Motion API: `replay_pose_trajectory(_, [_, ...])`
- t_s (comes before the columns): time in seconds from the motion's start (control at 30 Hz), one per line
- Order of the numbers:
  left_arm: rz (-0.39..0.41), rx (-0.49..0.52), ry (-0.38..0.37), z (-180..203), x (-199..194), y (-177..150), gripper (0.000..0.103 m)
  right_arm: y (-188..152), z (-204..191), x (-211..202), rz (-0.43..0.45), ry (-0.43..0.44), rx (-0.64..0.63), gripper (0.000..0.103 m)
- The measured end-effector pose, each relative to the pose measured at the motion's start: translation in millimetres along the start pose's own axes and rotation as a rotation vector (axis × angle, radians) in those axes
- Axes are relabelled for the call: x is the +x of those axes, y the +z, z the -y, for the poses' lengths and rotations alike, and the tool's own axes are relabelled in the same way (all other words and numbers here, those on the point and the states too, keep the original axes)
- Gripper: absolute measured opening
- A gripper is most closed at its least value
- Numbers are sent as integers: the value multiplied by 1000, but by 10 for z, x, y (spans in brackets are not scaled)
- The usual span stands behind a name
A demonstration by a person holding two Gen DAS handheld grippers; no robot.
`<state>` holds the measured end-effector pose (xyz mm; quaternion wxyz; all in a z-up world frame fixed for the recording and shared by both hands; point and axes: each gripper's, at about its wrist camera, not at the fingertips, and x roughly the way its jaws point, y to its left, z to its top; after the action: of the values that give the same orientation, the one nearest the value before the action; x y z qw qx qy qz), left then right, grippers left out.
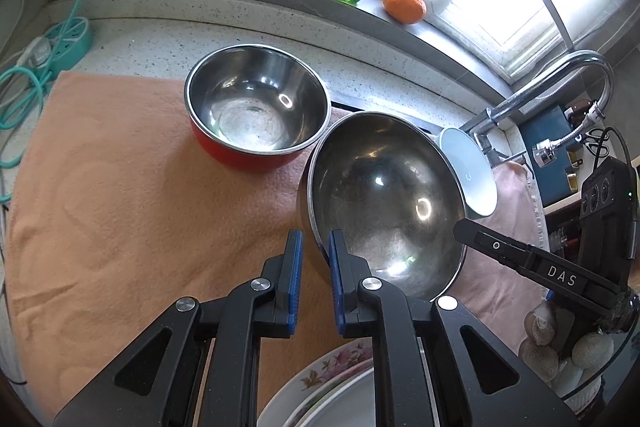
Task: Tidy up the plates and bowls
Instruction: 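Close both tools on the large steel bowl rim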
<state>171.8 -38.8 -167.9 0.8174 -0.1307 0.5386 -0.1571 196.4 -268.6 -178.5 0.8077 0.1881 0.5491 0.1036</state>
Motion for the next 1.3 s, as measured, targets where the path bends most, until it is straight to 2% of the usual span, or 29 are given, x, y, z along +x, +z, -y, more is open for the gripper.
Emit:
replay_pose_trajectory(0.37, [-7, 9, -5, -5, 70, 17, 12, 20, -15, 98, -23, -18, -1, 13])
replay_pose_trajectory(0.8, [1, 23, 8, 21, 43, -21, 12, -2, -89, 93, -21, -51, -34, 13])
replay_pose_trajectory(1.3, [37, 1, 16, -128, -221, -197, 12, -194, -330, -48, -10, -36, -75, 13])
